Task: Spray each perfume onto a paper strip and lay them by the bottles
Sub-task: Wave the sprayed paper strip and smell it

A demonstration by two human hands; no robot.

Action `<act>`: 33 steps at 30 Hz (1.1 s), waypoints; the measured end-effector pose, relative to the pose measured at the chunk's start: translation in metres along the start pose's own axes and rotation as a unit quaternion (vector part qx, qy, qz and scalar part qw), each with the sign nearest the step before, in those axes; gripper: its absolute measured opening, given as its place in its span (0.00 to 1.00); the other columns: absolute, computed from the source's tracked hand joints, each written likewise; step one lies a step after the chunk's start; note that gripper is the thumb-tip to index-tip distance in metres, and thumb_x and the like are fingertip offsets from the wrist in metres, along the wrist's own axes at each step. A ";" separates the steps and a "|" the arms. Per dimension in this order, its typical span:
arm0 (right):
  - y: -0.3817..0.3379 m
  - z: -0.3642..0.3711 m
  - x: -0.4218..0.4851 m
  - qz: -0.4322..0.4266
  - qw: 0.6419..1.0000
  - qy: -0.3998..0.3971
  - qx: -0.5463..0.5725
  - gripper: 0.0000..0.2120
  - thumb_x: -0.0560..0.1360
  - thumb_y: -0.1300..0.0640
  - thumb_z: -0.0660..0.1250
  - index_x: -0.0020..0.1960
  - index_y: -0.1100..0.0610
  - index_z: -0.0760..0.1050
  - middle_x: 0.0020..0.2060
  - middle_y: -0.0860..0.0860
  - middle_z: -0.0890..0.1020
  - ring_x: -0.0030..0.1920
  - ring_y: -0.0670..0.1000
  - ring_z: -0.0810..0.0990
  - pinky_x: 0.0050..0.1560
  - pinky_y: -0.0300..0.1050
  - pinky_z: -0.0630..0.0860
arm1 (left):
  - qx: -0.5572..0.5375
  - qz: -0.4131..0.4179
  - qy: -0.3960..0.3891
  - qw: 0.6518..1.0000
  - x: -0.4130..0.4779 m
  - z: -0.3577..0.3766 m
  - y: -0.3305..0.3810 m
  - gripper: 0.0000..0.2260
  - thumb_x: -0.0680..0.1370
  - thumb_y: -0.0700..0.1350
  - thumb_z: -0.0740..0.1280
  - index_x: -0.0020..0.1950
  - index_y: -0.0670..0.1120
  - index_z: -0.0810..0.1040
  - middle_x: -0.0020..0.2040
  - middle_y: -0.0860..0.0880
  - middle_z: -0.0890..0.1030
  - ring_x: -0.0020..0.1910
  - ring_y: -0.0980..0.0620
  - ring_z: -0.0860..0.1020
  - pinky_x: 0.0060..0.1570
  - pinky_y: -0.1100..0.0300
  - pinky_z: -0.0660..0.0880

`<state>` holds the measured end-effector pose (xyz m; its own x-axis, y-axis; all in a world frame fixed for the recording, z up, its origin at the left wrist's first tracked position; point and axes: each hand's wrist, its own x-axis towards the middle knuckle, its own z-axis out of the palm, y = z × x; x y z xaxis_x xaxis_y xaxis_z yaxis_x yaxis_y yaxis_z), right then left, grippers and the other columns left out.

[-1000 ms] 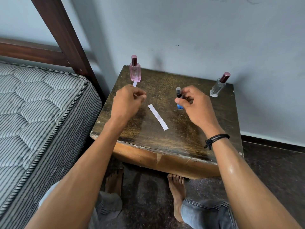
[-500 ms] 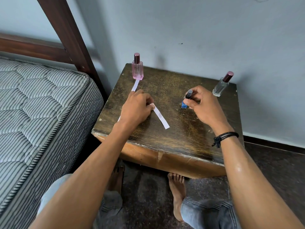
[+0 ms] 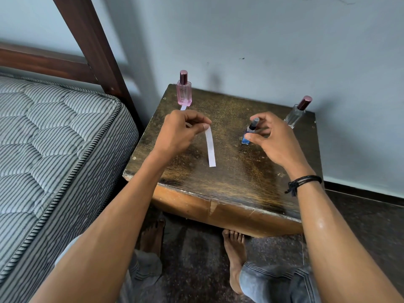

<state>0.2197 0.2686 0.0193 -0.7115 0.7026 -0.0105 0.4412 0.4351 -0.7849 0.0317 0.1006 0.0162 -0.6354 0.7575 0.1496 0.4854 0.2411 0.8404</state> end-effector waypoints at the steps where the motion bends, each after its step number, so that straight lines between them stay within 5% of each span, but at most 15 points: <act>1: 0.000 0.001 0.000 -0.001 1.000 -0.004 -0.003 0.19 0.75 0.56 0.77 0.64 0.49 0.76 0.49 0.40 0.82 0.51 0.40 0.82 0.50 0.36 0.75 | -0.004 0.003 0.001 1.000 0.000 0.000 0.000 0.04 0.76 0.41 0.75 0.49 0.49 0.87 0.40 0.60 0.83 0.37 0.67 0.76 0.42 0.73 0.69; 14: -0.001 0.001 -0.001 -0.017 1.000 0.011 -0.007 0.31 0.68 0.47 0.81 0.68 0.45 0.73 0.55 0.43 0.80 0.57 0.45 0.80 0.59 0.46 0.75 | -0.023 0.026 -0.023 0.999 0.000 0.001 -0.001 0.07 0.77 0.39 0.73 0.51 0.49 0.87 0.47 0.54 0.86 0.49 0.58 0.82 0.51 0.67 0.75; 18: -0.008 0.004 -0.004 -0.117 0.978 0.162 -0.064 0.26 0.69 0.39 0.77 0.63 0.48 0.79 0.56 0.46 0.80 0.63 0.51 0.72 0.62 0.43 0.64 | -0.064 0.031 -0.023 0.997 -0.001 0.001 0.001 0.07 0.76 0.38 0.74 0.52 0.47 0.86 0.48 0.51 0.86 0.49 0.54 0.83 0.53 0.63 0.78; 21: -0.021 0.013 -0.009 -0.219 0.929 0.289 -0.080 0.15 0.74 0.44 0.75 0.52 0.54 0.84 0.49 0.50 0.83 0.58 0.59 0.76 0.66 0.33 0.55 | -0.094 0.049 -0.016 0.994 -0.002 0.000 0.006 0.10 0.75 0.39 0.76 0.54 0.48 0.85 0.47 0.50 0.86 0.46 0.55 0.83 0.52 0.61 0.79; 26: -0.030 0.036 -0.013 -0.320 0.902 0.266 -0.120 0.09 0.75 0.47 0.75 0.47 0.52 0.87 0.48 0.46 0.85 0.59 0.56 0.75 0.61 0.60 0.69 | -0.127 0.069 -0.015 0.989 -0.005 0.000 0.011 0.13 0.73 0.39 0.77 0.57 0.46 0.82 0.45 0.47 0.86 0.47 0.50 0.84 0.53 0.53 0.80; 33: -0.026 0.043 -0.011 -0.330 0.911 0.214 -0.121 0.07 0.74 0.49 0.77 0.48 0.52 0.86 0.48 0.45 0.86 0.63 0.53 0.76 0.70 0.64 0.61 | -0.141 0.078 -0.008 0.987 -0.007 0.001 0.011 0.14 0.73 0.38 0.77 0.57 0.44 0.81 0.44 0.46 0.87 0.47 0.49 0.85 0.53 0.47 0.79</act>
<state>0.1927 0.2251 0.0133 -0.6094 0.3751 0.6986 0.1378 0.9177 -0.3725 0.0420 0.0988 0.0244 -0.5556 0.7819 0.2829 0.3885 -0.0566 0.9197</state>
